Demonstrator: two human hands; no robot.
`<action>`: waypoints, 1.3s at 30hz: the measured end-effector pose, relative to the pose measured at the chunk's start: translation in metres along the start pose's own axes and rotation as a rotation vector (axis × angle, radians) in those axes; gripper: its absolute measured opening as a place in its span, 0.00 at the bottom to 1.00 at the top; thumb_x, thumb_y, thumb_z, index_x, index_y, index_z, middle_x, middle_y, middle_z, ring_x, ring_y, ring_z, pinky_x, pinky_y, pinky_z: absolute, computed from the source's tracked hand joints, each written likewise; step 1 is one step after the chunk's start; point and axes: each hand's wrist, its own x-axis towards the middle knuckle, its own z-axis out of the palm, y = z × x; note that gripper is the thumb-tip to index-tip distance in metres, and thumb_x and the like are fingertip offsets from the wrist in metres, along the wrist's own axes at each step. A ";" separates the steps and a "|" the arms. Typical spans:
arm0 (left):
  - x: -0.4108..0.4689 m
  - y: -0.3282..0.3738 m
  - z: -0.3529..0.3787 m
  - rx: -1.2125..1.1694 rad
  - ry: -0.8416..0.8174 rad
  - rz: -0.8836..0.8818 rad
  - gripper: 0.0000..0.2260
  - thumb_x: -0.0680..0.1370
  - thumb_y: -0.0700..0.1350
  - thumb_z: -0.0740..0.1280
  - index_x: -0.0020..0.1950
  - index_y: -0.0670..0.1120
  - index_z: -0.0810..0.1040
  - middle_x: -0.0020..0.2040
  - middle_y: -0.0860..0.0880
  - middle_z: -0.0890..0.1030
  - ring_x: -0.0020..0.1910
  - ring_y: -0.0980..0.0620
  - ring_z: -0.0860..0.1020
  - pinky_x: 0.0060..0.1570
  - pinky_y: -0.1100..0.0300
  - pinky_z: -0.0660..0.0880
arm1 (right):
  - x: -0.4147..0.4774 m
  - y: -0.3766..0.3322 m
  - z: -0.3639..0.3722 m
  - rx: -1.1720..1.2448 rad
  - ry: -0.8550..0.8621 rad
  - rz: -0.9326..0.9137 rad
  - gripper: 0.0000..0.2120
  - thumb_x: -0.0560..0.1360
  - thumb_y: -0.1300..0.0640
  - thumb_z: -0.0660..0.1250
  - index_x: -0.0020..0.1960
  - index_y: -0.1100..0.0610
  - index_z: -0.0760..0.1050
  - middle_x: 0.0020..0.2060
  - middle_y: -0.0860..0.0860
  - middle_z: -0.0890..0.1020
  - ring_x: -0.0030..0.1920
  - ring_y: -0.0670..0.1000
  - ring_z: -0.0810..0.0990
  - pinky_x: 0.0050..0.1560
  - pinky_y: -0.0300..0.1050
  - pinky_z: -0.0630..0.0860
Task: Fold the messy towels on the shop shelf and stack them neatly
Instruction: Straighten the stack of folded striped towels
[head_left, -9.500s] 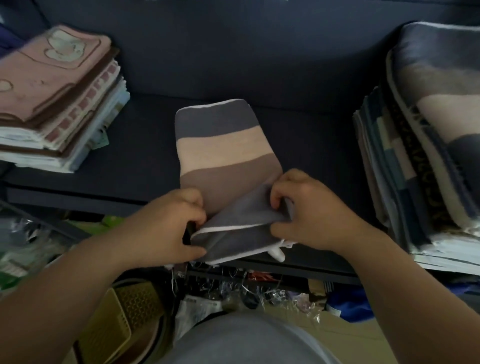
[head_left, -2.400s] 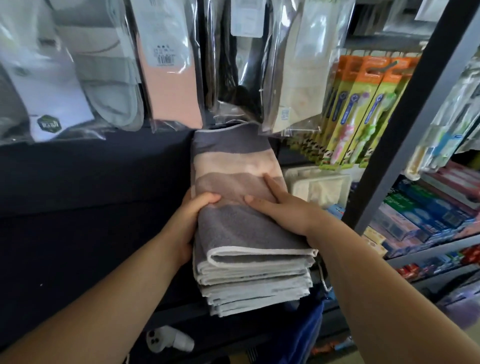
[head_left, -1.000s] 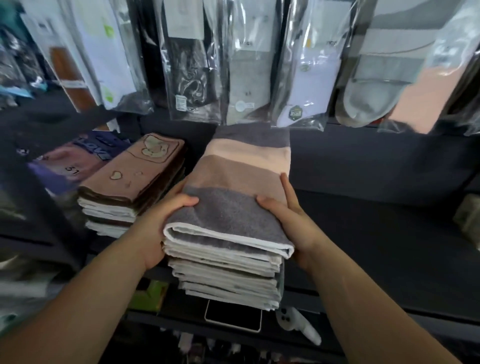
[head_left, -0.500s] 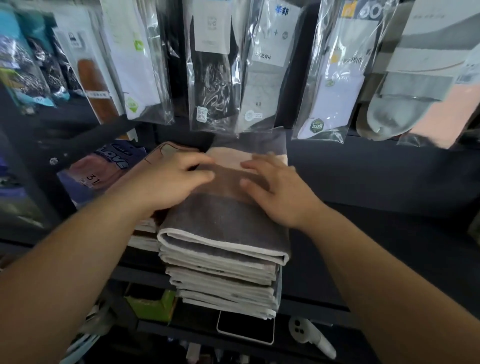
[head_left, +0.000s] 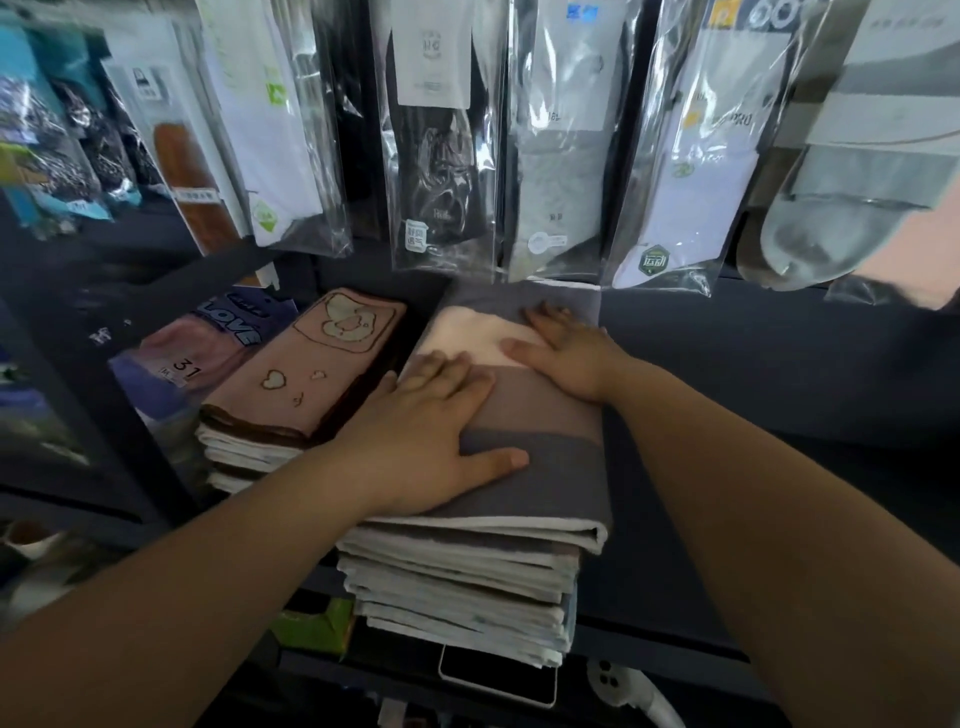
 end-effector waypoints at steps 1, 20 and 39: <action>0.002 -0.001 0.000 -0.006 -0.001 0.007 0.46 0.69 0.78 0.45 0.81 0.59 0.39 0.82 0.56 0.37 0.80 0.54 0.37 0.78 0.47 0.41 | 0.002 0.002 0.001 0.021 -0.002 0.033 0.42 0.76 0.26 0.51 0.82 0.46 0.48 0.82 0.49 0.47 0.81 0.52 0.45 0.79 0.62 0.46; -0.071 -0.009 0.094 -1.171 0.904 0.008 0.21 0.77 0.62 0.66 0.69 0.61 0.70 0.67 0.66 0.74 0.67 0.64 0.73 0.59 0.69 0.73 | -0.197 -0.064 0.060 0.422 0.333 -0.250 0.41 0.64 0.25 0.68 0.74 0.37 0.67 0.82 0.47 0.51 0.81 0.49 0.42 0.78 0.51 0.52; -0.064 -0.016 0.144 -1.792 0.630 -0.071 0.25 0.84 0.61 0.46 0.76 0.55 0.67 0.70 0.54 0.77 0.70 0.51 0.74 0.70 0.47 0.70 | -0.211 -0.062 0.135 1.247 0.429 0.080 0.28 0.78 0.28 0.50 0.76 0.32 0.54 0.80 0.42 0.59 0.79 0.46 0.59 0.77 0.48 0.57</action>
